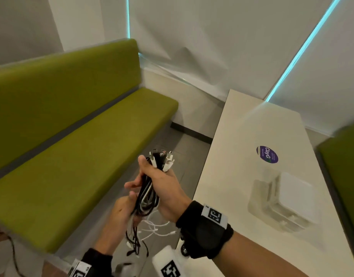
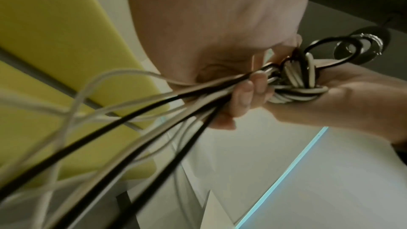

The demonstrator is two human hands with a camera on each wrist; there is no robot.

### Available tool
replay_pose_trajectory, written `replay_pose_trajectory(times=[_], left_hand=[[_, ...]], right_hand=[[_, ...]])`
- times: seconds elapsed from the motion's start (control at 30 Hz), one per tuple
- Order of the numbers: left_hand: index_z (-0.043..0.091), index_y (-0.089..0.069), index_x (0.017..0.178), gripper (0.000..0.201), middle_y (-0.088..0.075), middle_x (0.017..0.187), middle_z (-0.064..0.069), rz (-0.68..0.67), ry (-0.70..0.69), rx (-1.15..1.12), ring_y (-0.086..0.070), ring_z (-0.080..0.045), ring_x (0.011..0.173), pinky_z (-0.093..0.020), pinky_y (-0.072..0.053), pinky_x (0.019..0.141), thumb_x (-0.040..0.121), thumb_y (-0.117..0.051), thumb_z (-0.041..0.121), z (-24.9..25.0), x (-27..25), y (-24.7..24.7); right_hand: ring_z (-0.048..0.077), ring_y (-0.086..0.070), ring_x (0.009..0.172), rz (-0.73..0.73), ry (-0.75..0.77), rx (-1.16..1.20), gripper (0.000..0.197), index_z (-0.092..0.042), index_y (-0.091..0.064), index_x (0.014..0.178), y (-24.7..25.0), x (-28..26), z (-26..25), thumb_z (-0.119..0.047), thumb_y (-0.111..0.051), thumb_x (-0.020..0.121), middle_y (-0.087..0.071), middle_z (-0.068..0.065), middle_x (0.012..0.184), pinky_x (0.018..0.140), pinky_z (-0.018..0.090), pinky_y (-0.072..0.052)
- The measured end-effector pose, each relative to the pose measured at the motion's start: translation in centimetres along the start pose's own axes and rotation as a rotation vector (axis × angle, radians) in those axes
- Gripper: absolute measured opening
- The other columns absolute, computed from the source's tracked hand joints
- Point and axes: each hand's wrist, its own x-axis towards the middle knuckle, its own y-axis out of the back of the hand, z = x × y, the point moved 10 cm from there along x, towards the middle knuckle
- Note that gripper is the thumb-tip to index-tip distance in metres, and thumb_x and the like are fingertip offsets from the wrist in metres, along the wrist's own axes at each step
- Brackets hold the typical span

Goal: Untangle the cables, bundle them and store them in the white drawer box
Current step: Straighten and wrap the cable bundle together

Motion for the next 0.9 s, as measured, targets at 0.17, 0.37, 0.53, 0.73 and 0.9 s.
replay_pose_trajectory(times=[0.17,0.37,0.53,0.73,0.9], left_hand=[[0.004,-0.05,0.067,0.09,-0.044,0.056,-0.009,-0.04,0.006,0.016,-0.034,-0.015,0.05,-0.023,-0.035,0.052,0.06,-0.048,0.094,-0.9,0.0,0.5],[0.018,-0.044,0.063,0.059,-0.036,0.056,0.002,-0.177,0.089,0.122,-0.033,-0.005,0.047,-0.017,-0.033,0.051,0.07,-0.066,0.072,-3.4,-0.4,-0.5],[0.018,-0.039,0.058,0.045,-0.037,0.057,0.0,-0.113,0.207,0.334,-0.032,-0.01,0.048,-0.024,-0.029,0.05,0.083,-0.074,0.031,-7.4,0.8,0.6],[0.015,-0.059,0.057,0.044,-0.055,0.052,0.005,-0.014,0.237,0.499,-0.047,-0.003,0.046,-0.018,-0.039,0.053,0.09,-0.063,0.044,-12.3,0.7,1.9],[0.007,-0.065,0.067,0.061,-0.055,0.055,0.004,0.029,0.309,0.508,-0.049,-0.01,0.053,-0.019,-0.038,0.053,0.083,-0.051,0.064,-15.7,0.8,2.6]], right_hand=[[0.018,-0.044,0.049,-0.049,0.089,-0.088,0.036,-0.017,-0.047,0.069,-0.8,0.4,-1.5,-0.037,-0.064,0.094,-0.042,0.001,0.056,0.051,0.028,-0.045],[0.016,-0.029,0.045,-0.032,0.205,-0.273,0.039,-0.017,-0.041,0.065,-0.8,0.1,-2.3,-0.027,-0.061,0.097,-0.032,0.0,0.053,0.042,0.028,-0.03],[0.011,-0.028,0.041,-0.055,0.253,-0.339,0.041,-0.018,-0.042,0.061,-1.5,-0.8,-3.1,-0.023,-0.061,0.097,-0.033,-0.007,0.049,0.04,0.025,-0.03],[0.014,-0.027,0.04,-0.098,0.343,-0.362,0.047,-0.023,-0.041,0.054,-2.3,-1.4,-5.9,-0.021,-0.061,0.097,-0.031,-0.004,0.048,0.041,0.027,-0.033],[0.021,-0.03,0.039,-0.097,0.383,-0.47,0.052,-0.025,-0.042,0.049,-2.1,-1.8,-5.7,-0.024,-0.061,0.097,-0.032,-0.001,0.046,0.044,0.032,-0.034]])
